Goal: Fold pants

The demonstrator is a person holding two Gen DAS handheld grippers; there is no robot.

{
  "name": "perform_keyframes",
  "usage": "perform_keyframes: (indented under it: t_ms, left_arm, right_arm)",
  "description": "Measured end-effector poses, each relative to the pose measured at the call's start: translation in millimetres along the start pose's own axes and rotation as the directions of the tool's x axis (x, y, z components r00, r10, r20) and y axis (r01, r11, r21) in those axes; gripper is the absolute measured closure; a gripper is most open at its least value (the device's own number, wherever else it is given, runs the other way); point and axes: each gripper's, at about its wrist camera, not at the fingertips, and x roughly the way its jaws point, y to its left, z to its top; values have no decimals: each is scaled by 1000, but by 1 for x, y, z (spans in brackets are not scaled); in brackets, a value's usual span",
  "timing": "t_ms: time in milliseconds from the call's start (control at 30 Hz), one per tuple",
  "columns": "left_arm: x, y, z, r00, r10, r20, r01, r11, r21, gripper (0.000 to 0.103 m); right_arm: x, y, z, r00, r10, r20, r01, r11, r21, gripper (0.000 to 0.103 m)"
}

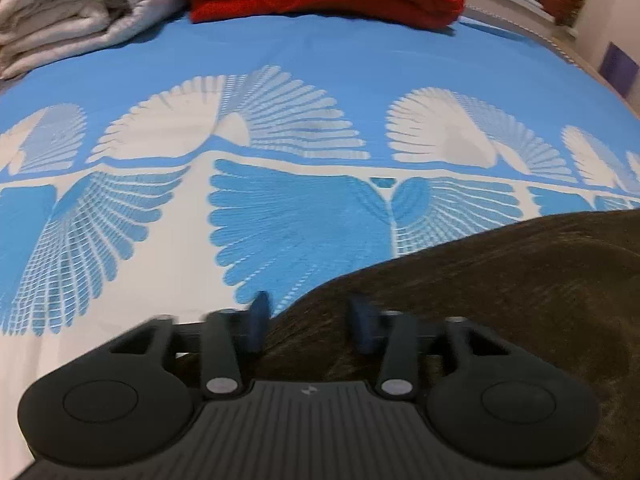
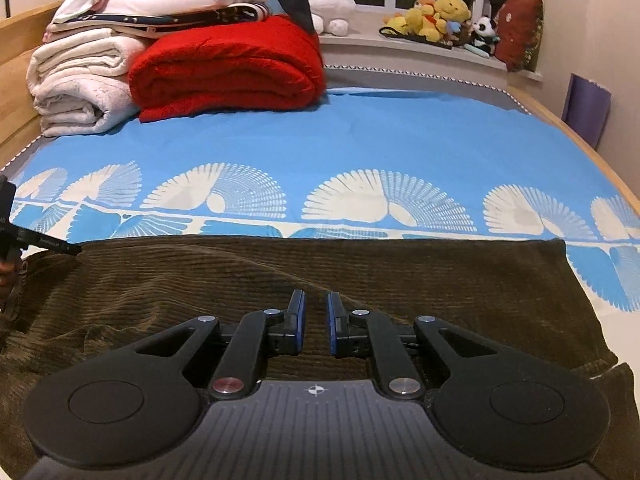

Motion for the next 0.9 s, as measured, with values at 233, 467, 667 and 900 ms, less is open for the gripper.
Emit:
perform_keyframes:
  t_ms: [233, 467, 667, 900]
  left_arm:
    - [-36, -18, 0, 999, -3, 49, 0, 998, 63, 100]
    - [-133, -55, -26, 994, -38, 105, 21, 987, 159, 101]
    - [-227, -106, -121, 990, -134, 37, 112, 926, 361, 101]
    - [-238, -88, -186, 983, -152, -105, 173, 958, 230, 96]
  right_arm:
    - [-1, -7, -1, 1000, -24, -3, 24, 1000, 17, 91]
    - [-4, -34, -4, 998, -61, -25, 65, 986, 157, 91]
    - [-20, -46, -13, 997, -67, -41, 75, 966, 246, 90]
    - [-50, -43, -19, 999, -33, -8, 34, 965, 258, 90]
